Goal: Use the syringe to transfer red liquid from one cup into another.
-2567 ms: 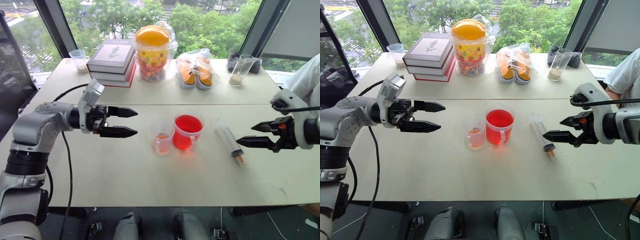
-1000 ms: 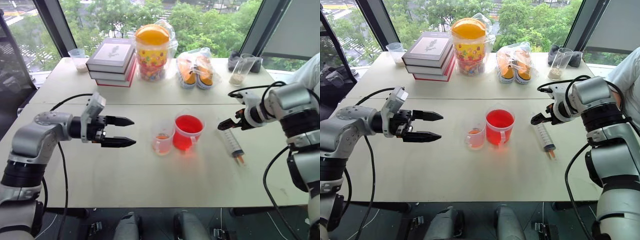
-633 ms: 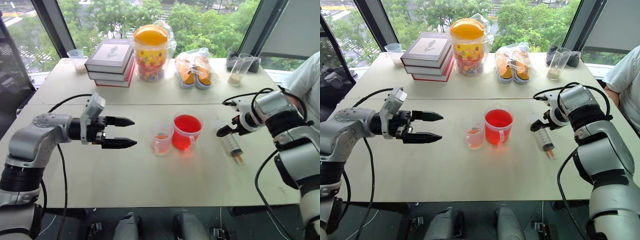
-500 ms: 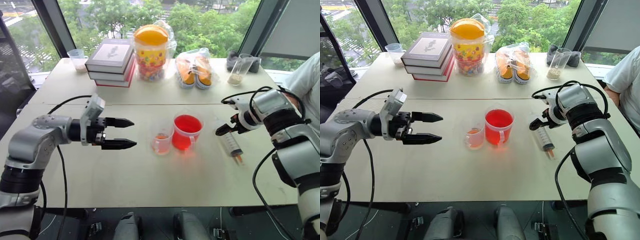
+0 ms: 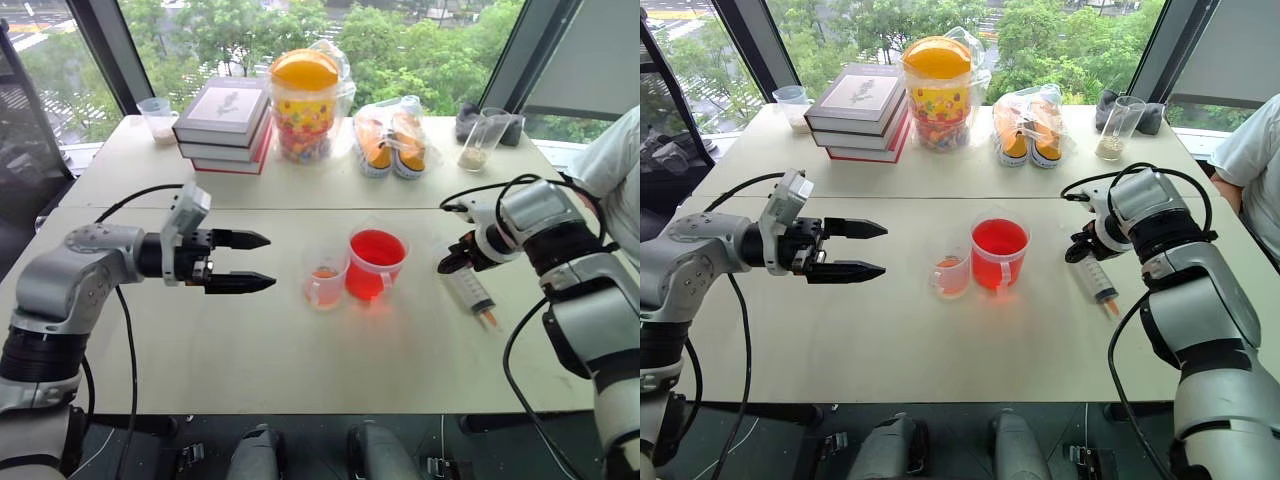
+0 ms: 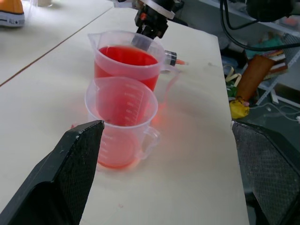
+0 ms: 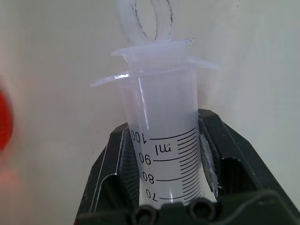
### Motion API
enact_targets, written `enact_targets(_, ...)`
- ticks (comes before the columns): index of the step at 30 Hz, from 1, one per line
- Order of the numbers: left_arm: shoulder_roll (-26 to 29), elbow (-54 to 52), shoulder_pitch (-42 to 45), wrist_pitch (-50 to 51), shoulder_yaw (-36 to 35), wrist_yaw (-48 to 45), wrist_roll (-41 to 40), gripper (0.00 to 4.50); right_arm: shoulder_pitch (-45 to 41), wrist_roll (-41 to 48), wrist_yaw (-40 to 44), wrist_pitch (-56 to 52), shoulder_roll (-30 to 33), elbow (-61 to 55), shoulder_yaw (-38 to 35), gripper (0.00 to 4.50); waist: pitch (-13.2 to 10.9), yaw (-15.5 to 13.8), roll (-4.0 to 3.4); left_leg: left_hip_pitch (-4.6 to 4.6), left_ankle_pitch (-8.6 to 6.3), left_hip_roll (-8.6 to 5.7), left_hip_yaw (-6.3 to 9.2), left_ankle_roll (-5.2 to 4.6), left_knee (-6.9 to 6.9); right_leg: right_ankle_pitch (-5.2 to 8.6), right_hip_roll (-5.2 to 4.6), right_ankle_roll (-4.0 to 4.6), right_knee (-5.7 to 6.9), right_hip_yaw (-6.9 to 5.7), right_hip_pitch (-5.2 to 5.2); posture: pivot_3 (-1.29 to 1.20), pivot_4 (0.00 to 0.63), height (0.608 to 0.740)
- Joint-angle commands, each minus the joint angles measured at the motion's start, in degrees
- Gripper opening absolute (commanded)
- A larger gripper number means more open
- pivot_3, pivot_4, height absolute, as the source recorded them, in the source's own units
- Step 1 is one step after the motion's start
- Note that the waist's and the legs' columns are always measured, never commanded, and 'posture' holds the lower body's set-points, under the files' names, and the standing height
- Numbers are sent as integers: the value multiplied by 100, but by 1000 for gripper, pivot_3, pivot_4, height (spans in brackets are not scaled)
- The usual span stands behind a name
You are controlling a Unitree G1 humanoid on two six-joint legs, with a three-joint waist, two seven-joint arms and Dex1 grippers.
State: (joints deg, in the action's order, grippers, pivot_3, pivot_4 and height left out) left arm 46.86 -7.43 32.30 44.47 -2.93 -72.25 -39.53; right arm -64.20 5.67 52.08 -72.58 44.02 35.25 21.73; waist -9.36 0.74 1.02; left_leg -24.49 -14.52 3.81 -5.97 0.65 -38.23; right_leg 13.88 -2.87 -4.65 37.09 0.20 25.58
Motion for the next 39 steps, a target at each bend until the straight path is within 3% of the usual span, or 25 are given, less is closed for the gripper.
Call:
enact_targets(1,-75,33,205,4,-34,105,-50,4500,112,203,-663,729,146,-1517,-1440,1393,0,2,0,0,0,0,0,0,0,0,0,0,0,0,0,0,150,740)
enact_targets(6,-190,271,534,56,37,127,-36,4500,500,680,-1872,1498,-637,-3310,-3420,1393,0,18,0,6,1,3,5,1,2,0,8,-1,8,-1,0,0,150,740)
enact_targets(12,-232,432,756,1,145,36,26,4500,1172,1803,-2548,1835,-2136,-5219,-4579,1393,1,2,1,9,1,4,7,2,1,0,8,-1,6,-2,-10,0,150,740)
enact_targets(19,-228,515,881,-58,257,-117,93,4500,2912,1638,-2786,3333,-2917,-6370,-3688,1393,1,5,1,7,1,2,8,2,0,0,6,-1,1,-1,-14,0,150,740)
enact_targets(25,-281,581,1008,-25,311,-165,126,4500,3701,1294,-2876,4271,-2955,-6336,-3079,1393,1,22,1,12,4,2,11,6,-4,0,9,1,5,0,-16,0,150,740)
enact_targets(33,-633,843,1375,-126,391,29,235,4500,4186,1132,-2930,4774,-2867,-6282,-2737,1393,1,8,1,11,4,2,15,6,-5,0,11,0,4,0,-18,0,150,740)
enact_targets(39,-1478,1471,2267,-149,577,370,415,4500,4273,1080,-2914,4865,-2793,-6304,-2538,1393,1,-13,1,10,4,0,18,6,-7,0,11,0,3,0,-20,0,150,740)
